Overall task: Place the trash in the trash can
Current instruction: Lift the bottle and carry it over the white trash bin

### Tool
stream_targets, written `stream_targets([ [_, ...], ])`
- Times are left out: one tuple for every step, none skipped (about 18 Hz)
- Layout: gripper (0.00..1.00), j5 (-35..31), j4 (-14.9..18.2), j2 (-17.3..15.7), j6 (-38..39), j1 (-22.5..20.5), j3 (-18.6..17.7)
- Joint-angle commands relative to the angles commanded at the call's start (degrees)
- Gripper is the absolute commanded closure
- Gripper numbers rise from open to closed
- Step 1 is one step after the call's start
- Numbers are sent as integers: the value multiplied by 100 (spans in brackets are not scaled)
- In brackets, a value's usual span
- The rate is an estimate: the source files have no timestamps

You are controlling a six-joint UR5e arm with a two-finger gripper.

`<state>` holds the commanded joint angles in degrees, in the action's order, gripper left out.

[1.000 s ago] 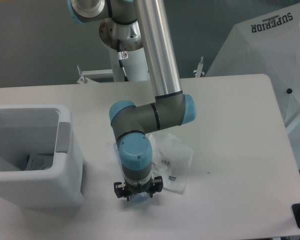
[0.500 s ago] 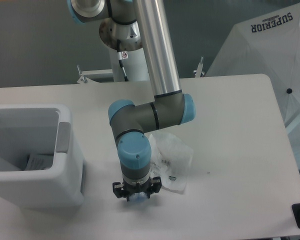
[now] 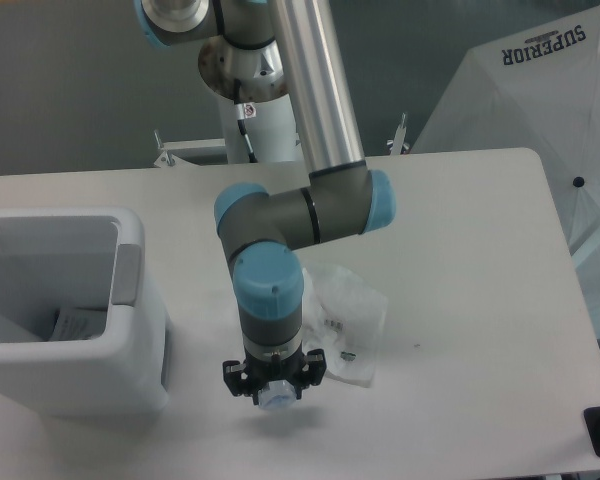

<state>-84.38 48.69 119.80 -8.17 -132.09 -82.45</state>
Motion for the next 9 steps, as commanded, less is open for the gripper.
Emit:
stream_targets([
  [39,87,0,-114,0,-27,105],
  [42,236,0,-193,9,-70,202],
  [45,386,-9,-273,0,-114,264],
  [46,491,-18,-360,-17,-141,351],
  [46,562,-26,-422,-52,-202,465],
  [46,615,-35,-449,-62,-237,597],
  [46,659,-70,-458,-62,-255,764],
  [46,694,-149,-501,-62,-299,896],
  [46,747,-254,-589,-62,-343,1010],
])
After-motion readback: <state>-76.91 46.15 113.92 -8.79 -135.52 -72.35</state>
